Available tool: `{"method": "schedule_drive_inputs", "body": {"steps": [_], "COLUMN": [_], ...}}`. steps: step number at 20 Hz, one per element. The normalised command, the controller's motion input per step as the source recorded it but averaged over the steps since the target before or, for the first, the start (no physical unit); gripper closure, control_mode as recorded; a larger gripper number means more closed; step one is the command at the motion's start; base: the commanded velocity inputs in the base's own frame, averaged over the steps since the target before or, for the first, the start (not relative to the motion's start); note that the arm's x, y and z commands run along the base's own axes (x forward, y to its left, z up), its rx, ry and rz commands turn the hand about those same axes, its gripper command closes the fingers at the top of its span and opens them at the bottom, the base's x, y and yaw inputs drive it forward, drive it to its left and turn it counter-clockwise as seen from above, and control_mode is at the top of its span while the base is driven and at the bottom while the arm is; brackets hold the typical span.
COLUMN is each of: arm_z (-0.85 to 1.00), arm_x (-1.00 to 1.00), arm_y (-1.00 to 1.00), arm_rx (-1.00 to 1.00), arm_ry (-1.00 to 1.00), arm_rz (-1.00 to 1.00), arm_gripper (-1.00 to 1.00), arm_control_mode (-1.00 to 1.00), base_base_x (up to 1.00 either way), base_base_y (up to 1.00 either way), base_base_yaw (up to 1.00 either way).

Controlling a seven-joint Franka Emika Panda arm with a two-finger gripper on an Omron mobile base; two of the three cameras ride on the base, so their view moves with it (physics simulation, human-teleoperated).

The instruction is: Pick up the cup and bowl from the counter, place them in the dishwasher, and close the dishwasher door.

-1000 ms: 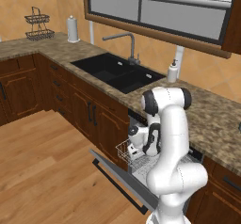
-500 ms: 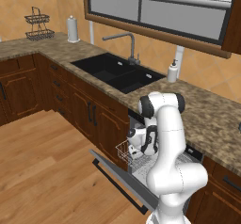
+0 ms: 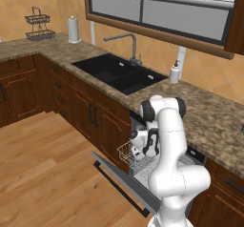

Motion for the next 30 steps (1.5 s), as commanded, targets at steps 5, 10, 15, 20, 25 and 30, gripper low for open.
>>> {"method": "schedule_drive_inputs", "body": {"steps": [5,10,15,20,25,30], "arm_z": [-0.25,-0.21,-0.15,0.32,1.0,0.99], "arm_x": [0.08,0.01,0.0,-0.29,-0.73,-0.49], "arm_y": [-0.02,0.0,0.0,0.03,0.4,0.8], "arm_rx": [0.06,0.08,0.03,0.02,0.0,0.0], "arm_ry": [-0.01,-0.03,-0.06,-0.14,-0.16,0.0], "arm_rz": [0.02,0.08,0.08,0.06,0.01,0.0], "arm_gripper": [1.0,-1.0,-1.0,-1.0,-1.0,-1.0], "arm_control_mode": [-1.0,-1.0,-1.0,-1.0,-1.0,-1.0], "base_base_x": [0.0,0.0,0.0,0.0,0.0,0.0], "base_base_y": [0.0,0.0,0.0,0.0,0.0,0.0], "base_base_yaw": [0.0,0.0,0.0,0.0,0.0,0.0]}}
